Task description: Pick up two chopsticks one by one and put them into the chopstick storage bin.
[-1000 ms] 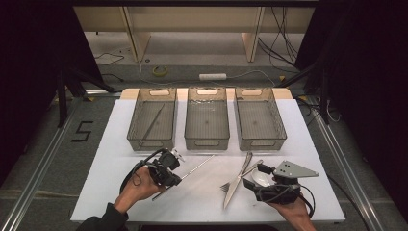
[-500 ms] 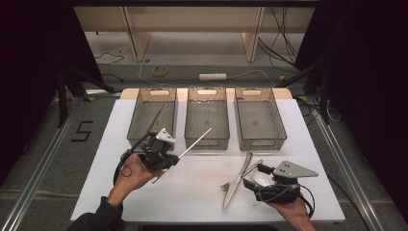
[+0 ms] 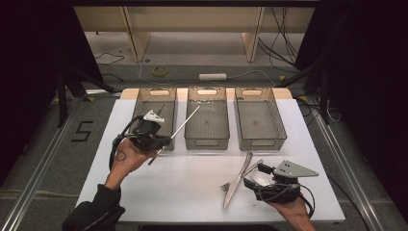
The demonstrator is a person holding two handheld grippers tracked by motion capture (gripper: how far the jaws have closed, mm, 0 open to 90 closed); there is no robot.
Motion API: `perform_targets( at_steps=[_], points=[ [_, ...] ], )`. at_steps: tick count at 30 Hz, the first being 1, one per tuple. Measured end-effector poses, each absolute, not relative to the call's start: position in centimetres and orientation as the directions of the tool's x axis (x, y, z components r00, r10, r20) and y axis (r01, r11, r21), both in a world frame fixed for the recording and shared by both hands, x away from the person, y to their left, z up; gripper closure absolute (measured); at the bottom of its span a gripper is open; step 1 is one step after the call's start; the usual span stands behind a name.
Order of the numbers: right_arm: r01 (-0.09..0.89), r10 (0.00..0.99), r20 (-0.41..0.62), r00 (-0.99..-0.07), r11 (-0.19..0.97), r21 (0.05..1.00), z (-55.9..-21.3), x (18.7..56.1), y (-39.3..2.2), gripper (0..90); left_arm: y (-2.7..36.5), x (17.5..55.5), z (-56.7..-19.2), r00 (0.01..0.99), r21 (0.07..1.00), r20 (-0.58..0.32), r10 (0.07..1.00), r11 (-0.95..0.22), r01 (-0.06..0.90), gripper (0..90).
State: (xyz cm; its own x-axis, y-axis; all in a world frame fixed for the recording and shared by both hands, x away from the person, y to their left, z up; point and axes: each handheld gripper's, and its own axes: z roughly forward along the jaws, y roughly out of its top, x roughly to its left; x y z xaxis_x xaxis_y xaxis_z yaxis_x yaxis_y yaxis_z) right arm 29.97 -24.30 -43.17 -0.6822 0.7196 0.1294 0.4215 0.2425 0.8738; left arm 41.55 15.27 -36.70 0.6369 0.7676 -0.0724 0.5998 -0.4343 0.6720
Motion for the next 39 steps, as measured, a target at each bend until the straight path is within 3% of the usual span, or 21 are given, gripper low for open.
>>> perform_targets(
  at_steps=[12,39],
  points=[
    [0.422,0.726,0.134,-0.675,0.231,0.876,-43.3,30.1,-24.6,25.7,18.8,45.7,-36.3,0.519,0.715,-0.096,0.849,-0.304,0.630,84.9],
    [0.427,0.725,0.138,-0.674,0.230,0.874,-43.3,30.1,-24.7,25.7,22.2,51.7,-38.2,0.361,0.707,-0.108,0.926,-0.184,0.683,84.9]
  ],
)
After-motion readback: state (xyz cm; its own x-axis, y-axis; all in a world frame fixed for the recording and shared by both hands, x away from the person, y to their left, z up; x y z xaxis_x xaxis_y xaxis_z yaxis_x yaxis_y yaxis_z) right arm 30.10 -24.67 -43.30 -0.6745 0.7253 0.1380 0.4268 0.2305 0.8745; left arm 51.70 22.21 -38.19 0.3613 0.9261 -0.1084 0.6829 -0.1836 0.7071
